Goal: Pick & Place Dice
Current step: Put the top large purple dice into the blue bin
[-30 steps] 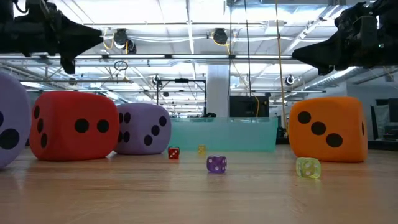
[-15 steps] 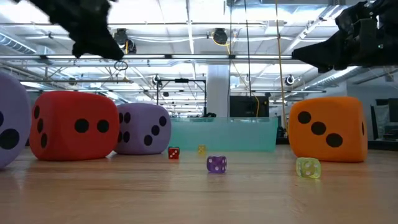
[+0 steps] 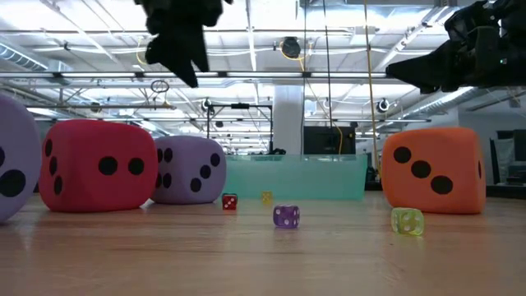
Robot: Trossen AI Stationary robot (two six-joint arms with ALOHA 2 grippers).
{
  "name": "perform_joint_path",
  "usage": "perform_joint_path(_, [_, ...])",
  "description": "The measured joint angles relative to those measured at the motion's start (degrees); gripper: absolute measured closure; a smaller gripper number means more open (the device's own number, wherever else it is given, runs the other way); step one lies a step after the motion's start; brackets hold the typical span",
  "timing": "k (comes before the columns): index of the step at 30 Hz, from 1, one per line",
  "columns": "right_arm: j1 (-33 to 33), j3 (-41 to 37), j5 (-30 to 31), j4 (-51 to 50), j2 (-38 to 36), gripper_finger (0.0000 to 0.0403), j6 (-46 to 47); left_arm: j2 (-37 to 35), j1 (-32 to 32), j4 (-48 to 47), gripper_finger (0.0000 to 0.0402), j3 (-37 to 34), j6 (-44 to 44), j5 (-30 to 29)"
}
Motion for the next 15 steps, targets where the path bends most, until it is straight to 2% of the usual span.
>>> perform_joint_path(5, [0.0, 0.01, -0.02, -0.45, 0.02, 0.0344, -1.03, 6.39, 0.04, -3.06, 0.0047, 4.43, -2.31, 1.96])
perform_joint_path(8, [0.0, 0.01, -0.02, -0.14, 0.0, 0.0343, -1.95, 9.87, 0.04, -4.9, 0.001, 5.82, -4.41, 4.19])
perform_joint_path(15, [0.0, 0.01, -0.01, -0.1, 0.0, 0.0343, -4.39, 13.32, 0.95, -7.35, 0.0027, 6.33, -5.48, 6.0])
